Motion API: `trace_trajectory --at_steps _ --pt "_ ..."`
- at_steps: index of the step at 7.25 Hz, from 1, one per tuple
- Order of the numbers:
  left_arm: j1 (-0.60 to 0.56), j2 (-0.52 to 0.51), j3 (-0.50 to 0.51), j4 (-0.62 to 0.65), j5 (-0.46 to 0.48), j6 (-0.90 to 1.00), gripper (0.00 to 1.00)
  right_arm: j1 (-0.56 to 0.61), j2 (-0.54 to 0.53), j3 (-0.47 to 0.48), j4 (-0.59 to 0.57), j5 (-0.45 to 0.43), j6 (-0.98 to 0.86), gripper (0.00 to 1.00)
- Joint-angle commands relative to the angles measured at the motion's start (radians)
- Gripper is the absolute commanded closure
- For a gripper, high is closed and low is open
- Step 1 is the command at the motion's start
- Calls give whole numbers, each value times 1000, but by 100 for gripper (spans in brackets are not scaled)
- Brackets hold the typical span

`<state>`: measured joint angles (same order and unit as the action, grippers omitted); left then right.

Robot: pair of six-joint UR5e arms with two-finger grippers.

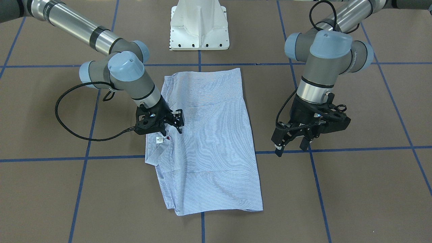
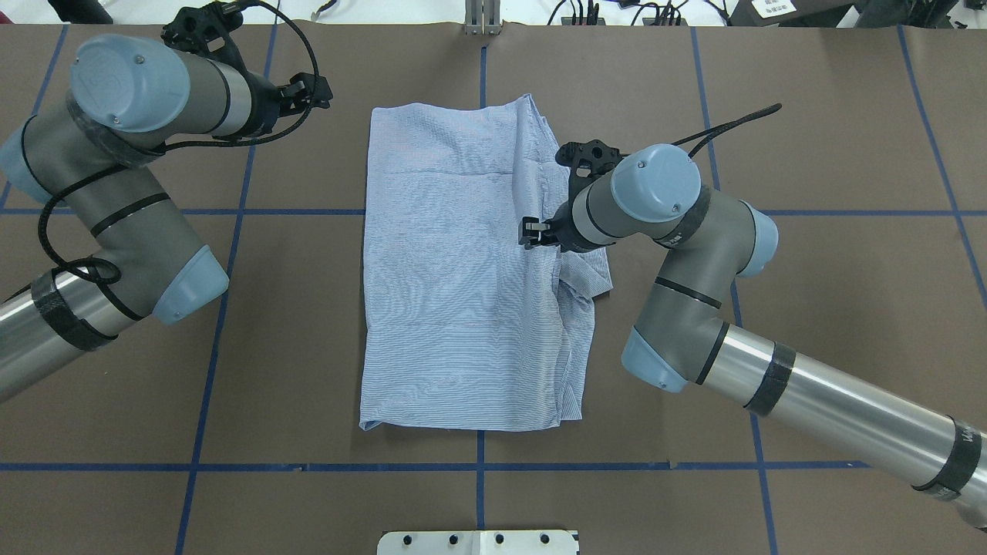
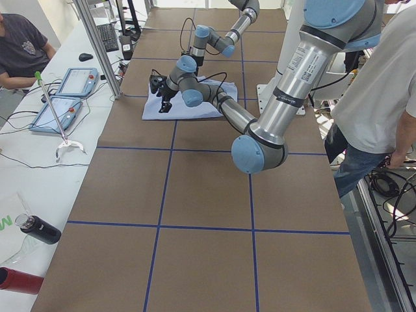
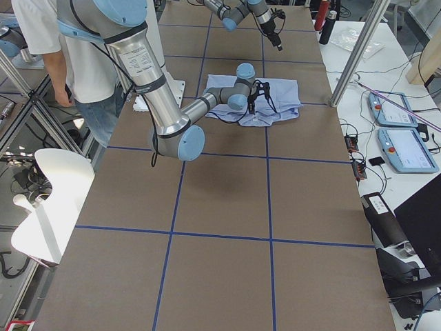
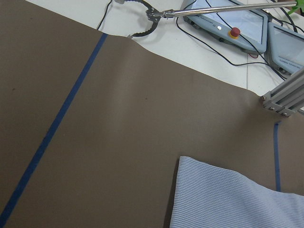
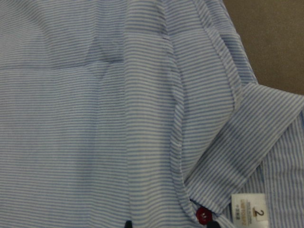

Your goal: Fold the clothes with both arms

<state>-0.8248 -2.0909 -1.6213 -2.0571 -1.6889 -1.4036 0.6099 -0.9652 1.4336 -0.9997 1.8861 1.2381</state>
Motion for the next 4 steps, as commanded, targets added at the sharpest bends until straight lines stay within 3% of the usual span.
trace_trajectory --at_steps 1,2,4 --pt "-1 2 0 0 0 0 0 1 0 4 9 -1 -3 76" --pt "-2 0 -2 0 0 0 0 8 -1 8 12 -1 -6 75" --pt "-4 2 -6 0 1 0 0 21 -1 50 9 -13 -5 44"
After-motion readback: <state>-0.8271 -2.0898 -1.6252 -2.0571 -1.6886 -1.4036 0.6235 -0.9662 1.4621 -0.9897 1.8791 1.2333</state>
